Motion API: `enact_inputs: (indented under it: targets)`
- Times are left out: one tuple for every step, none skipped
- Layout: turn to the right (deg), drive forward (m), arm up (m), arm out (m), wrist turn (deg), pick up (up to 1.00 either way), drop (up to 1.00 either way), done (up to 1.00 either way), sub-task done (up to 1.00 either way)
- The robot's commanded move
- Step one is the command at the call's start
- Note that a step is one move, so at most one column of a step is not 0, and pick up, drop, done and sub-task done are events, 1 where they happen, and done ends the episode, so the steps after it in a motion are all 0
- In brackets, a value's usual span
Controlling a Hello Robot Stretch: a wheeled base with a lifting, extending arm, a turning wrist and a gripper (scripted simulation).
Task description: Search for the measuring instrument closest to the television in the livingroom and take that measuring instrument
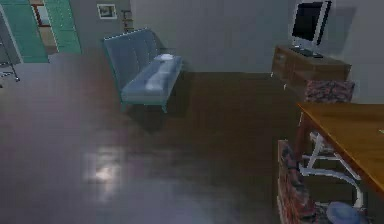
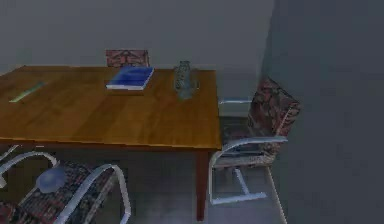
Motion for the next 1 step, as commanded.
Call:
enact_inputs:
  targets:
    - [-39.0,0.0,0.0,0.0,0.0,0.0,0.0,0.0,0.0]
